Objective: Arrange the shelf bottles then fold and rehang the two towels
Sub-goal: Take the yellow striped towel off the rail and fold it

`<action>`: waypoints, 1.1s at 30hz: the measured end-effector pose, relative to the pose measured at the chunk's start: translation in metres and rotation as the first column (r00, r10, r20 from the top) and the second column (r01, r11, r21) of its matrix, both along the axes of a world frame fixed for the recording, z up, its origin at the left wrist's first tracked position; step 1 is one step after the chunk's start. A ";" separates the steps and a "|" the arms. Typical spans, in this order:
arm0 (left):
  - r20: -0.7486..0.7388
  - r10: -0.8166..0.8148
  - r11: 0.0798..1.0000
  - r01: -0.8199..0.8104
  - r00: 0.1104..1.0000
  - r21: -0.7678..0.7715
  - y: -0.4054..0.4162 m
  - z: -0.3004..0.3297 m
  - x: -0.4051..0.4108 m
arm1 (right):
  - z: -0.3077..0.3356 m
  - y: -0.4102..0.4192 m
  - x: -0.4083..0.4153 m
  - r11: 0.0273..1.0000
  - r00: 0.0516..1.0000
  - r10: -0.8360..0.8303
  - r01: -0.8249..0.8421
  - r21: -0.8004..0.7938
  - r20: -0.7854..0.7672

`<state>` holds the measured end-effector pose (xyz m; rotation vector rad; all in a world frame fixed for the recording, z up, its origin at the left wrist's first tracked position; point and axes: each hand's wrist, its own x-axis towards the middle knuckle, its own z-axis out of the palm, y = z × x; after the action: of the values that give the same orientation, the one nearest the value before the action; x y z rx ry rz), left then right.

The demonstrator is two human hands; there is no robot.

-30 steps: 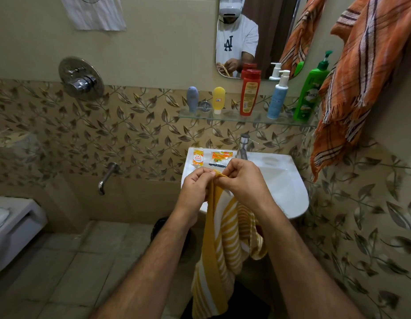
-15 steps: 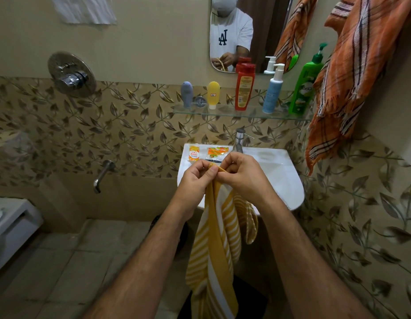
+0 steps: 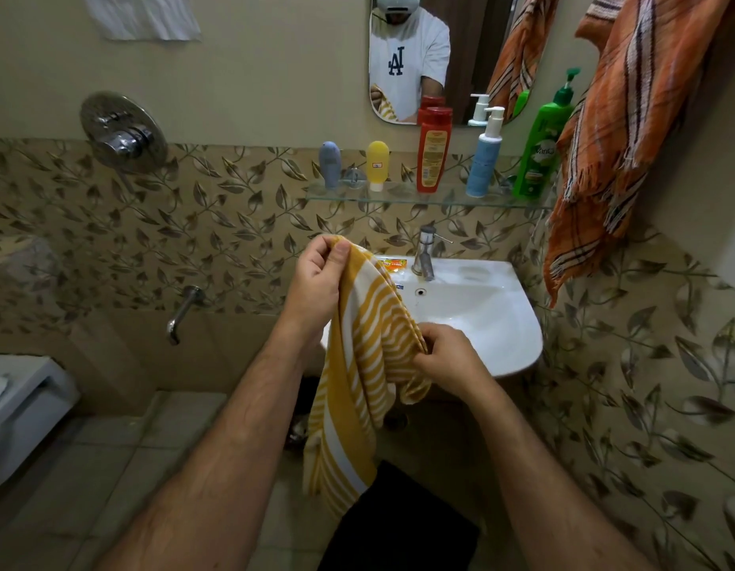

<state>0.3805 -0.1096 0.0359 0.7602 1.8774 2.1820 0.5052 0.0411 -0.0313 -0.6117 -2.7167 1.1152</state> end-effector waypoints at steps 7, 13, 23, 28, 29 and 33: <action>0.003 0.111 0.994 -0.111 0.994 0.022 -0.004 0.004 -0.021 | -0.037 0.005 0.009 0.981 0.988 -0.047 0.018 0.194 0.149; 0.052 0.196 0.980 -0.198 0.979 0.037 -0.017 -0.003 -0.038 | -0.043 0.020 0.015 0.943 0.988 -0.048 -0.003 0.333 0.147; 0.037 0.293 0.955 -0.294 0.955 0.031 -0.030 -0.010 -0.045 | -0.037 0.032 0.018 0.857 0.982 -0.188 0.162 0.489 0.004; 0.072 0.388 0.919 -0.392 0.919 0.051 -0.034 -0.011 -0.054 | -0.032 0.038 0.021 0.898 0.990 -0.140 0.135 0.419 -0.018; 0.076 0.402 0.912 -0.406 0.913 0.054 -0.035 -0.012 -0.056 | -0.030 0.039 0.021 0.914 0.990 -0.138 0.144 0.380 -0.042; 0.049 0.433 0.900 -0.435 0.900 0.031 -0.037 -0.016 -0.060 | -0.028 0.048 0.024 0.948 0.986 -0.123 0.150 0.282 -0.111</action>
<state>0.3201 -0.1466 0.0195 0.3124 2.1542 2.4695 0.5291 0.0896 -0.0591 -0.6699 -2.6398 0.6770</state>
